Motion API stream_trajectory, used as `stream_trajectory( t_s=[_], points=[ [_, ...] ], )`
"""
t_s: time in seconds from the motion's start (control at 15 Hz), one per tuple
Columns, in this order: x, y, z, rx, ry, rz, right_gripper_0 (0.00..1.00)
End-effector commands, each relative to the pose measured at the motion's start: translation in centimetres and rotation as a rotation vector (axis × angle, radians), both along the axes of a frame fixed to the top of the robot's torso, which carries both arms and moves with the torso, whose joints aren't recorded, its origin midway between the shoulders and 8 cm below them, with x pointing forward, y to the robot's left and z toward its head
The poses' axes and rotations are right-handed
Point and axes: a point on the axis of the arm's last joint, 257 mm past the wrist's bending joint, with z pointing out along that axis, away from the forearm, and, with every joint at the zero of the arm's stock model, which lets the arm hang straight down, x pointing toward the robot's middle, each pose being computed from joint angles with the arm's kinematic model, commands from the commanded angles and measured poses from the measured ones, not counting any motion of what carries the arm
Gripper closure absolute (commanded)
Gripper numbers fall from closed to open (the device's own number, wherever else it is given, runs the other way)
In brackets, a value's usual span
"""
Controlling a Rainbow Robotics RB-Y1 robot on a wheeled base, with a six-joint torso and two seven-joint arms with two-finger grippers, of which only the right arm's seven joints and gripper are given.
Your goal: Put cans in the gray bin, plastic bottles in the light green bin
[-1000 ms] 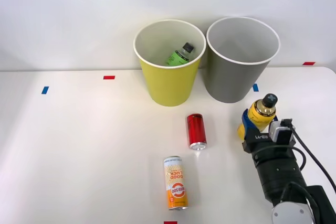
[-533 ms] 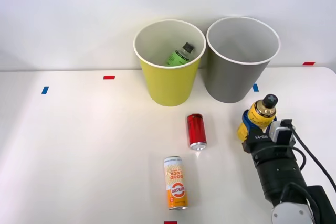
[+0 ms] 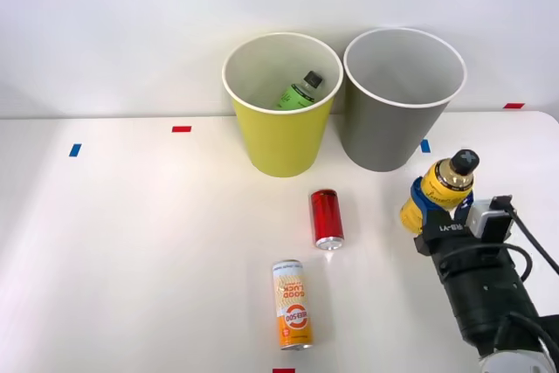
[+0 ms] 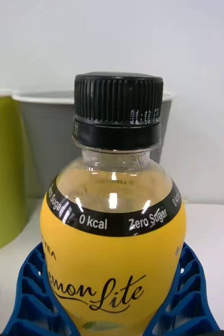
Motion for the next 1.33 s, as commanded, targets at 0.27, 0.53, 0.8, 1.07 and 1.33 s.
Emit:
stream_trajectory(
  t_s=[0.27,0.53,0.8,1.07,1.33],
  points=[
    [-2.8,-0.1,5.8,0.064,0.007,0.135,1.0],
    [-3.4,0.8,9.9,0.111,-0.029,0.206,1.0],
    [-3.8,2.7,14.3,0.126,-0.104,0.274,1.0],
    [-2.9,6.3,18.0,0.17,-0.163,0.397,1.0],
    [-0.5,9.8,20.7,0.217,-0.223,0.48,1.0]
  ],
)
